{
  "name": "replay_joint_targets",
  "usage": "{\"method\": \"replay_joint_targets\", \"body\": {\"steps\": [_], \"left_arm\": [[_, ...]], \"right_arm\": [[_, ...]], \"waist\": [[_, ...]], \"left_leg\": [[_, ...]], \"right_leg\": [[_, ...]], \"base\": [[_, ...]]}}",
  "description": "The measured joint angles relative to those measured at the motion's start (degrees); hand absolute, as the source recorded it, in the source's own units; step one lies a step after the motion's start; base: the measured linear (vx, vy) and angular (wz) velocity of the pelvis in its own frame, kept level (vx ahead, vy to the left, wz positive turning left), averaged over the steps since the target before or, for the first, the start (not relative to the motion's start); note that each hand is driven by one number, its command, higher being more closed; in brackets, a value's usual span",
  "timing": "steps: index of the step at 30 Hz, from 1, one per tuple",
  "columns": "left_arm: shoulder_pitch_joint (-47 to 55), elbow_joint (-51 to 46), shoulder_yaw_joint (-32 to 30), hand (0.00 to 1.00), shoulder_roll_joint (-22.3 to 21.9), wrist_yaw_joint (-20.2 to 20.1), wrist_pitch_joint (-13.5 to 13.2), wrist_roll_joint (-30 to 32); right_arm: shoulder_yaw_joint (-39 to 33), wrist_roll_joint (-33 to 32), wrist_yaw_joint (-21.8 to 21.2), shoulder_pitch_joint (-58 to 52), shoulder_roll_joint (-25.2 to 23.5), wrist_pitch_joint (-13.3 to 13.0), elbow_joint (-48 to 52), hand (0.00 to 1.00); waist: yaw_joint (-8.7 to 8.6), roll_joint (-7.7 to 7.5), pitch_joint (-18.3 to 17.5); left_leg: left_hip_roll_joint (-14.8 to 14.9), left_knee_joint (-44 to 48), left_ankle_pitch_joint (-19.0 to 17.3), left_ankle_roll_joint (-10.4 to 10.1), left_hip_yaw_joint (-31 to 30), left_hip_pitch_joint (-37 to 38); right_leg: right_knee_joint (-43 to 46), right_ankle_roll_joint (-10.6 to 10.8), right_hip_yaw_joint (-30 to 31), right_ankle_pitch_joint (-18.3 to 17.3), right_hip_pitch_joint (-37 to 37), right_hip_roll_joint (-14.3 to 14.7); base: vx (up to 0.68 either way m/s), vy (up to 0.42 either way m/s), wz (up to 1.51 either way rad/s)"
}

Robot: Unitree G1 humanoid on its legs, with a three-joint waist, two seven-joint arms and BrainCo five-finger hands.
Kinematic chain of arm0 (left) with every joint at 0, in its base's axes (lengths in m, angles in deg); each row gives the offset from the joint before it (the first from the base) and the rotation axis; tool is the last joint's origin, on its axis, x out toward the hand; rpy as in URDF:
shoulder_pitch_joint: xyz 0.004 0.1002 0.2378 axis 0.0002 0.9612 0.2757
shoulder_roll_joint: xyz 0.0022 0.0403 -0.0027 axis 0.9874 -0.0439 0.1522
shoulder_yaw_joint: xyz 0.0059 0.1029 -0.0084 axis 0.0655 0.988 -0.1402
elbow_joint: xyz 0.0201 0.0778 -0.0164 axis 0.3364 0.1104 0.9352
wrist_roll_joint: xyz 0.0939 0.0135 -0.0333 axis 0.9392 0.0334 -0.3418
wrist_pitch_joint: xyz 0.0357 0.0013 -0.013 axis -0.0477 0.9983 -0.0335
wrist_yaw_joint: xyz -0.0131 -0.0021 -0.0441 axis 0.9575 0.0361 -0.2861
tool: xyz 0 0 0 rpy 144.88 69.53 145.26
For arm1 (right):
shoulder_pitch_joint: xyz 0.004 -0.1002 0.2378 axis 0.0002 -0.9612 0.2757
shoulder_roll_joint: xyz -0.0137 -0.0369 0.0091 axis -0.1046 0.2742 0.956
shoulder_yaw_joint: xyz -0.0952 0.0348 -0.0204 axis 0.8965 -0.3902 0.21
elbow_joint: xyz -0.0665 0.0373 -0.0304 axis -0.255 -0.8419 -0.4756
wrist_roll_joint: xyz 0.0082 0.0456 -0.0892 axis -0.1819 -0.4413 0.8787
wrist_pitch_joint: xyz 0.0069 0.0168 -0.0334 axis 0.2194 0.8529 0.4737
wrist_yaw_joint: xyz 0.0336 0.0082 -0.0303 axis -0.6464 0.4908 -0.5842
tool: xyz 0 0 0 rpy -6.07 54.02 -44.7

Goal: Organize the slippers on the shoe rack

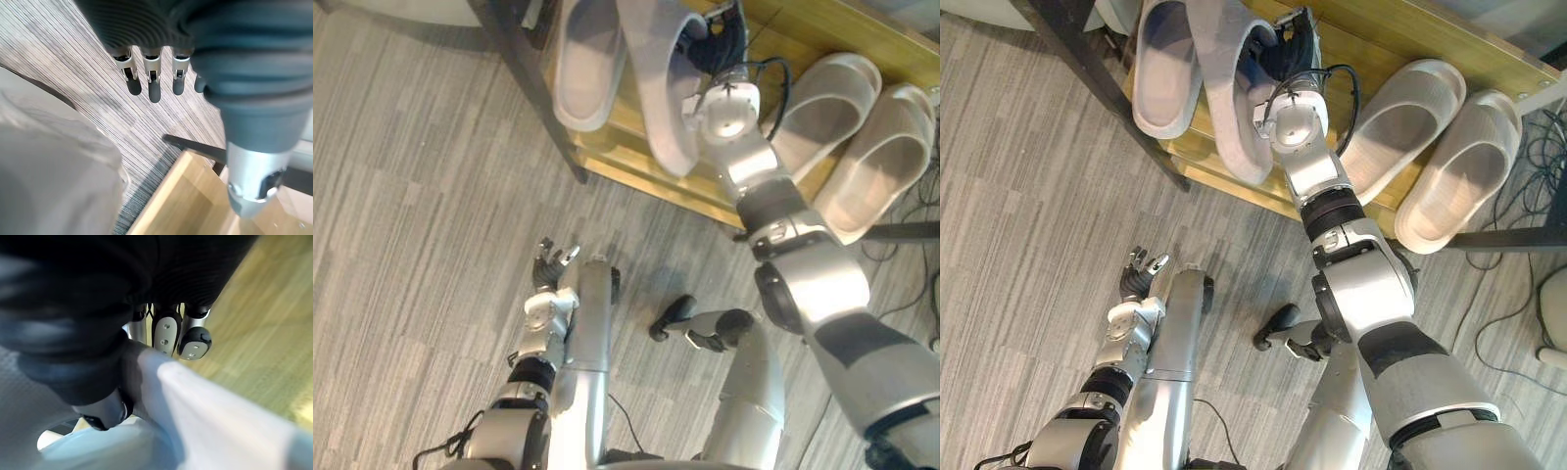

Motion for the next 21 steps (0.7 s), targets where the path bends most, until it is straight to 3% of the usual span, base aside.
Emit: {"method": "replay_joint_targets", "body": {"steps": [6,7,21], "left_arm": [[-0.10,0.94,-0.02,0.00,0.12,0.49,0.00,-0.33],[-0.09,1.03,-0.02,0.00,0.15,0.51,0.00,-0.34],[-0.09,1.24,-0.02,0.00,0.24,0.53,-0.12,-0.92]], "right_arm": [[-1.18,0.00,1.52,0.23,1.54,0.39,0.00,1.00],[-2.32,0.00,1.85,0.28,1.68,0.43,-0.03,0.00],[-4.42,-1.35,2.95,1.26,4.06,0.14,-2.04,0.00]], "waist": [[0.05,0.00,0.00],[0.05,0.00,0.00],[0.05,0.01,0.00]], "left_leg": [[-0.16,-0.63,0.39,-0.23,-0.01,0.00],[-0.16,-0.67,0.43,-0.28,0.01,-0.01],[-0.04,-0.88,0.55,-0.26,0.49,-0.13]], "right_leg": [[-0.05,-0.13,-0.15,-0.15,-0.12,-0.18],[-0.05,-0.14,-0.13,-0.15,-0.17,-0.18],[0.13,-0.18,0.42,-0.14,-0.90,-0.27]], "base": [[-0.01,0.010,0.03],[0.00,0.000,0.00],[-0.01,0.017,0.00]]}}
